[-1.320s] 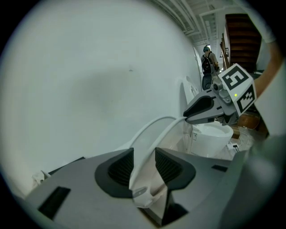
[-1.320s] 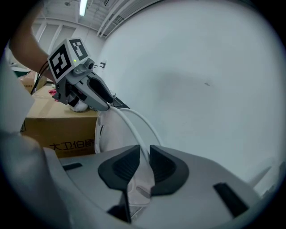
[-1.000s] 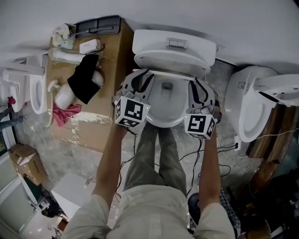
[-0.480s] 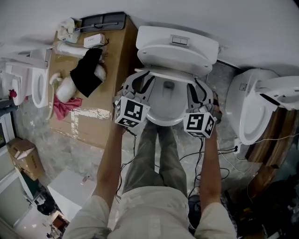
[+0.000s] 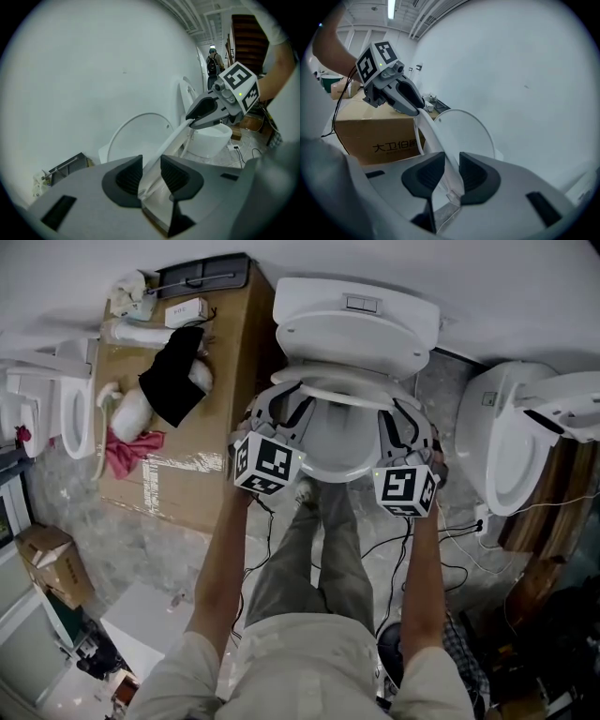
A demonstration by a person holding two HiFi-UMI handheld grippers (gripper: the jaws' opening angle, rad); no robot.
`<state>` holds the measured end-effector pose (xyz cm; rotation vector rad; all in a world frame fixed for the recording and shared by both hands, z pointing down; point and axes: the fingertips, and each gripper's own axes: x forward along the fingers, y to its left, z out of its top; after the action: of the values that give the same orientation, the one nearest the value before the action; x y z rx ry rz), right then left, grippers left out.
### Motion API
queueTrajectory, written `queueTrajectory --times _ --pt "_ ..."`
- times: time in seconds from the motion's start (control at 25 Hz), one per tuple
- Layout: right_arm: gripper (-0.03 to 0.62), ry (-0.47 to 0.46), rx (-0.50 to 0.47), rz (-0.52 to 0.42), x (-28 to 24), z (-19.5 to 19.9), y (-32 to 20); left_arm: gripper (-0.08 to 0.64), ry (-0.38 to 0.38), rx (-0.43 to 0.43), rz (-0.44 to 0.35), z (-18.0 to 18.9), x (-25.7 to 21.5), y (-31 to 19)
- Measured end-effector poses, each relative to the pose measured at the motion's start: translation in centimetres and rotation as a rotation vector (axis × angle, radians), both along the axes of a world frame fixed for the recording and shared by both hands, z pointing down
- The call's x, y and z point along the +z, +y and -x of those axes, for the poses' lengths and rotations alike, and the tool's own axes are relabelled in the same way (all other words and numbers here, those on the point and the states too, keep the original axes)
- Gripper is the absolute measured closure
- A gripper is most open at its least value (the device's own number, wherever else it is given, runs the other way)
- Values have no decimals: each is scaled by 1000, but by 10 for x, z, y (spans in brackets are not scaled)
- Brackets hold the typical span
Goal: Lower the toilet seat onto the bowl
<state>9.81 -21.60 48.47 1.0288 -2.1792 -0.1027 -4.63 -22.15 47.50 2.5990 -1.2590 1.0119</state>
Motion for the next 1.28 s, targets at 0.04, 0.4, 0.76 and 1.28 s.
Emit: queueTrajectory --times 0.04,0.4,0.76,1.28 --pt "488 -1 11 2 1 0 4 426 5 -1 3 0 1 3" --pt "477 -9 79 19 11 -1 33 416 23 15 33 0 12 34" --pt "474 -20 85 34 20 -1 57 411 22 29 48 0 23 59" --pt "466 -10 86 69 36 0 89 403 24 54 77 0 38 90"
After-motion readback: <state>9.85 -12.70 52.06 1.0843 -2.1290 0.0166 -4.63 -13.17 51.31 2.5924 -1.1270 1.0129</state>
